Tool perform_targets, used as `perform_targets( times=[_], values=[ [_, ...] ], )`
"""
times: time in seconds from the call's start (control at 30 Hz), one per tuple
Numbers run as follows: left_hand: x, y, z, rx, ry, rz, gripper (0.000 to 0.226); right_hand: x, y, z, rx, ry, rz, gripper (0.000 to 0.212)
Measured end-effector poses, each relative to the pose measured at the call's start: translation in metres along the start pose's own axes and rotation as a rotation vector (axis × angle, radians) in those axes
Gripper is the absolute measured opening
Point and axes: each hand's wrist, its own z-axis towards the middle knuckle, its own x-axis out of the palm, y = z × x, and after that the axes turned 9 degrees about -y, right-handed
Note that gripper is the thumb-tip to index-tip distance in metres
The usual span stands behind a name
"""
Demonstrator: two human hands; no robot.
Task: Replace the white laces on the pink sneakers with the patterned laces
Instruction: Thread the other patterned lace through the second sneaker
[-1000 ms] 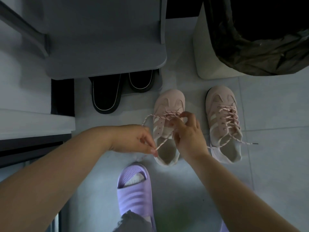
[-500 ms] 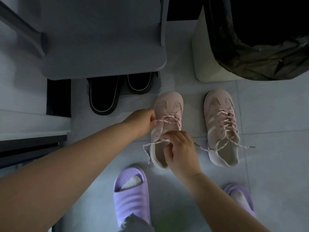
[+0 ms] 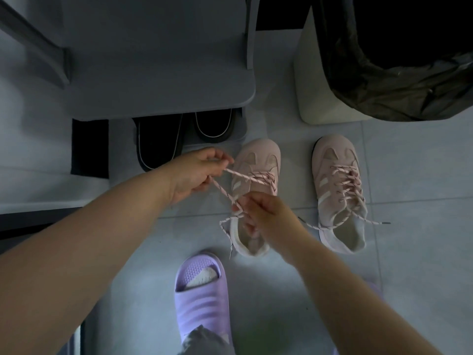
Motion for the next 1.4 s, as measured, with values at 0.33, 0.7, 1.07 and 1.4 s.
perform_targets(
  times=[0.33, 0.7, 1.07, 1.4],
  values=[
    [0.003, 0.035, 0.005, 0.781, -0.222, 0.758, 0.038, -0.049, 0.015, 0.017, -0.151, -0.062, -0.482, 0.012],
    [0.021, 0.030, -0.007, 0.387, 0.102, 0.489, 0.016, -0.021, 0.002, 0.018, -0.244, -0.200, -0.485, 0.009],
    [0.024, 0.041, 0.012, 0.454, -0.360, 0.544, 0.007, -0.002, -0.014, 0.035, -0.221, -0.285, -0.720, 0.025],
    [0.027, 0.049, 0.014, 0.422, -0.383, 0.390, 0.007, -0.002, -0.024, 0.036, -0.209, -0.328, -0.446, 0.030]
  ],
)
